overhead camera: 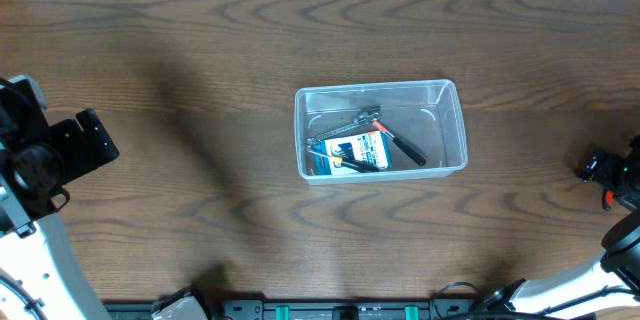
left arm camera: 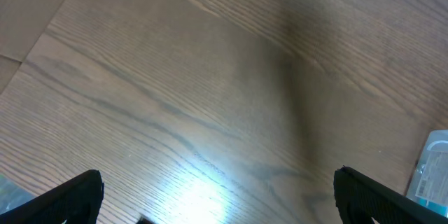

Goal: Pack container
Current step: 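Lower the open right gripper onto the pliers' red handle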

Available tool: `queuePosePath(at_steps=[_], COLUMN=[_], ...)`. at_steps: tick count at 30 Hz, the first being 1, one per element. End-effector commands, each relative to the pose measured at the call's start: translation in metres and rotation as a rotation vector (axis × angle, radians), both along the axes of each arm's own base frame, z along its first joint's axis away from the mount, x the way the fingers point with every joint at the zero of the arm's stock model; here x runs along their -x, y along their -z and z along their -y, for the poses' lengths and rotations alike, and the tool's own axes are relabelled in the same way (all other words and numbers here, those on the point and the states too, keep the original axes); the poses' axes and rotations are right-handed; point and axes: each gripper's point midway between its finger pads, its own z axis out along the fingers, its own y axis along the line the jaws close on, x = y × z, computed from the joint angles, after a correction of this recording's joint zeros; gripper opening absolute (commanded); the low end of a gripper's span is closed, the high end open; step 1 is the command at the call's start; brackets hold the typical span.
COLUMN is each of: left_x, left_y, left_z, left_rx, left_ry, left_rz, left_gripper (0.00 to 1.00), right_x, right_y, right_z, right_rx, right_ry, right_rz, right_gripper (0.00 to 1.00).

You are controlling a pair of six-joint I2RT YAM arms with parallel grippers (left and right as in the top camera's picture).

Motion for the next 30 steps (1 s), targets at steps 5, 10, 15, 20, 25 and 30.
queuePosePath(at_steps=[5,10,15,20,25,30], left_x=[-0.001,-0.001,-0.001,-0.001,-0.001,-0.001], left_y=[-0.003,-0.003,-0.003,-0.003,-0.003,-0.003], left_z=[-0.001,-0.001,-0.001,-0.001,-0.001,-0.001], left_rx=[0.007,0.007,0.007,0.007,0.007,0.007], left_ry=[-0.011,-0.011,-0.011,-0.011,-0.011,-0.011], left_rz=[0.014,0.014,0.014,0.014,0.014,0.014], left_gripper=[0.98,0.98,0.98,0.98,0.98,0.98], right_x=[-0.001,-0.003,-0.008,-0.009,-0.008,-0.007], right_y=[0.005,0.005,0.005,0.005,0.005,0.005], right_z=[0.002,0.001,-0.003,-0.005,-0.003,-0.004], right_rx=[0.006,0.002,0.003,0.005,0.01,0.008], right_ry=[0.013,0.036,0.029,0.022,0.038,0.038], right_rz=[-0.02,-0.012,-0.013,-0.014,-0.02,-0.023], right_gripper=[0.99,0.97,0.88,0.8,0.68,0.64])
